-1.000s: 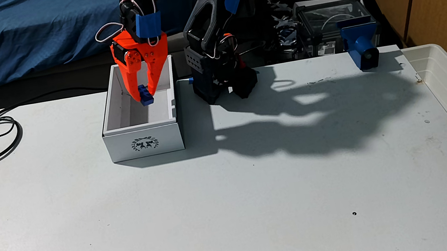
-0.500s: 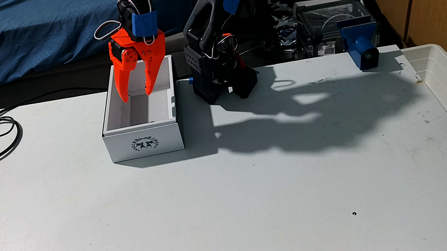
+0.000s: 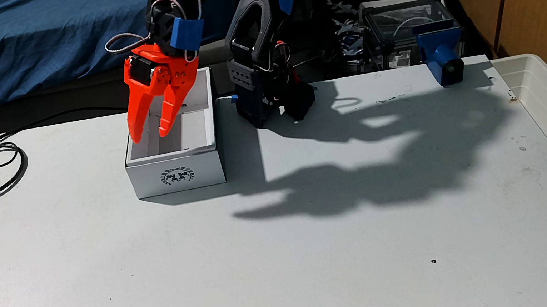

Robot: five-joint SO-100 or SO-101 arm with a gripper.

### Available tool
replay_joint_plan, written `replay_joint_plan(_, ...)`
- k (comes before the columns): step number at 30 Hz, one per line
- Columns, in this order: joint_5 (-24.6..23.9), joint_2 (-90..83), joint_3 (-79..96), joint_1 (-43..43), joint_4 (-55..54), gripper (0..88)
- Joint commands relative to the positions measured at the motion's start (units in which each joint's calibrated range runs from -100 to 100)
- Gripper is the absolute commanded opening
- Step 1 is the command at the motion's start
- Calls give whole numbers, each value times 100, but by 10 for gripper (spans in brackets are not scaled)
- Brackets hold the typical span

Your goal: Grab the blue brick and place in box

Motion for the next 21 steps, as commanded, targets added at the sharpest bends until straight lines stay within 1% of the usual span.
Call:
replay_joint_plan(1,-213,-221,-272,-489,-516,175)
replay_joint_plan(5,-855,-754,-192,-1158,-1042,174)
replay_joint_plan(8,-1139,-1185,-210,-1655,-1240,174)
replay_joint_plan(15,-1134,-2208,438,-2666,-1912,182)
replay_joint_plan(21,-1108,-3637,1689,-3283,-1964,182)
